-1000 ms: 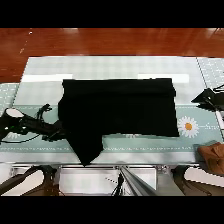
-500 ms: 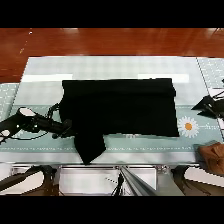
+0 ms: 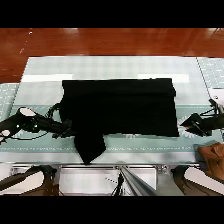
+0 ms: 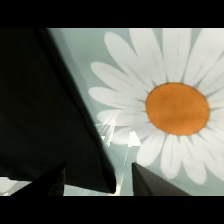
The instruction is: Fold the shirts.
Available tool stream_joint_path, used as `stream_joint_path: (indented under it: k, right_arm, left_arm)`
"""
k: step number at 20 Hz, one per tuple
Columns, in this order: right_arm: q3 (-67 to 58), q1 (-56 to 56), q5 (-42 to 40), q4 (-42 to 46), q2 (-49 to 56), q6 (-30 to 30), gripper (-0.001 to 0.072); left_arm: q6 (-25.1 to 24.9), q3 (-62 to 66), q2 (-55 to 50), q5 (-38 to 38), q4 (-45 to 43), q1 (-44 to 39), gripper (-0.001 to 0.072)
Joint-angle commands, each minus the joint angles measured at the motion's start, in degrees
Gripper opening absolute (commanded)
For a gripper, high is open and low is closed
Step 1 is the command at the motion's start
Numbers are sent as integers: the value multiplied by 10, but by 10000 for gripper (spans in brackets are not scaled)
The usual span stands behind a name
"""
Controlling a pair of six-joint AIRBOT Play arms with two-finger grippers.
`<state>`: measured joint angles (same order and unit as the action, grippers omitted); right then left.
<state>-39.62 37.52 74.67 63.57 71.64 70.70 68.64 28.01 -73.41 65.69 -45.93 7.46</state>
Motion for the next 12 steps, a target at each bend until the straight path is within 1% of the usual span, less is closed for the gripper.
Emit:
stream_joint_path:
  k: [1, 3, 4, 5, 6, 8, 10, 12]
  right_arm:
    - [53, -45, -60, -5, -6, 13, 499]
    - [61, -102, -105, -7, -6, 48, 496]
    - [61, -129, -123, -13, -6, 71, 459]
    - [61, -150, -128, -21, -6, 85, 389]
    - [61, -167, -126, -29, -6, 89, 291]
    - [50, -175, -92, -35, -7, 83, 37]
    - [10, -172, -44, -35, -20, 48, 30]
    - [-48, -172, -41, -42, -52, 35, 30]
  left_arm:
    - [-7, 0, 0, -3, -1, 1, 24]
    - [-7, 0, 0, -3, -1, 1, 24]
    - [-7, 1, 0, -4, -1, 2, 24]
    - [-7, 2, 0, -8, -1, 2, 24]
    - [-7, 7, -1, -9, -1, 2, 24]
    - [-7, 31, 0, -4, -1, 11, 24]
    - [-8, 83, 6, 31, -1, 26, 24]
    - [-11, 161, 25, 61, 0, 37, 24]
